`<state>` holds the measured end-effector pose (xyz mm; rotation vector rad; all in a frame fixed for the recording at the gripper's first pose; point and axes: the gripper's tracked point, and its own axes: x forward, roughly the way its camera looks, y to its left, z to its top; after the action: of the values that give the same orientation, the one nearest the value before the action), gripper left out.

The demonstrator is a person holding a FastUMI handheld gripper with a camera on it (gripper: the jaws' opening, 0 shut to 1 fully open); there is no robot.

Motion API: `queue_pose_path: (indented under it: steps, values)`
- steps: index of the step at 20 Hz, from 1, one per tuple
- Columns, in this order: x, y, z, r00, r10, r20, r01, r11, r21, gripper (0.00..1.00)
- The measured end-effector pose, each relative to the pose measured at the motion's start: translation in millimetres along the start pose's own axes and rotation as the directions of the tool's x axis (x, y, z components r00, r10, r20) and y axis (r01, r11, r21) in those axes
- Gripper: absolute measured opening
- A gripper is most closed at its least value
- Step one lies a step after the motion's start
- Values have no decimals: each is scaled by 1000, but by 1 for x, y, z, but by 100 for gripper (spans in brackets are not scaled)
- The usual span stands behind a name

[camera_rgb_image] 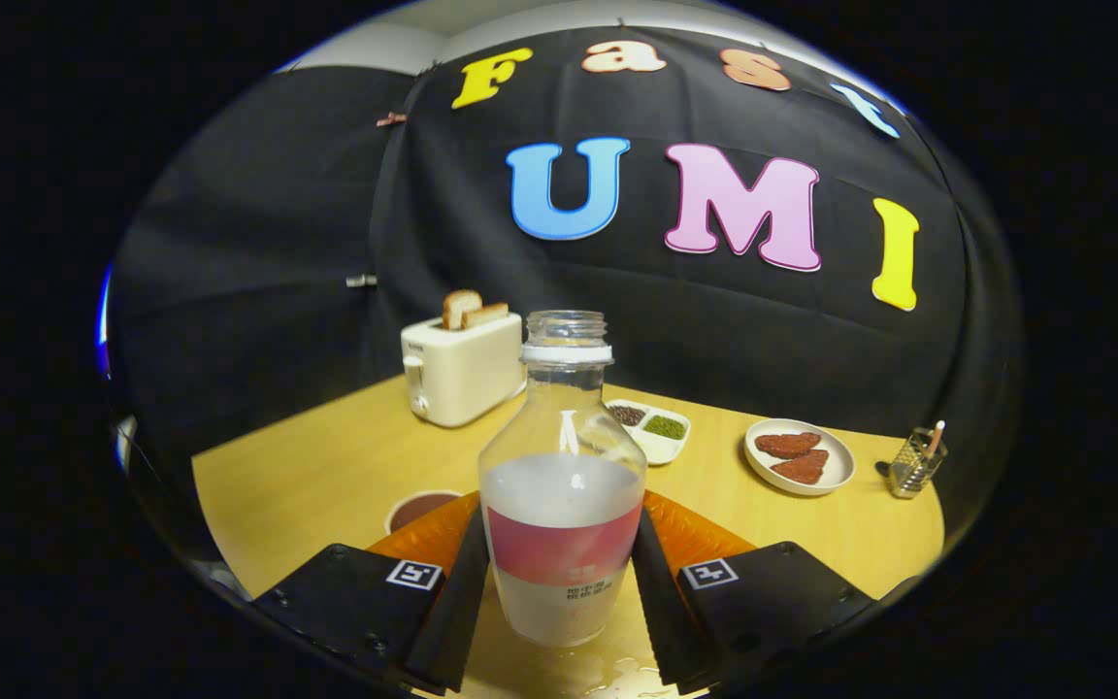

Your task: Take the bottle from table, then pour the juice into the cup, finally place the bottle on the coaster

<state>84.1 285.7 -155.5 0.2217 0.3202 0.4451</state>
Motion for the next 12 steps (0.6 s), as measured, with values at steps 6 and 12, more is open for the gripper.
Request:
queue_pose_path:
  steps: [6,12]
  values:
    - [19,-54,44,980,-72,184,64,997,48,74]
    - [75,-106,16,961,-185,207,189,982,3,74]
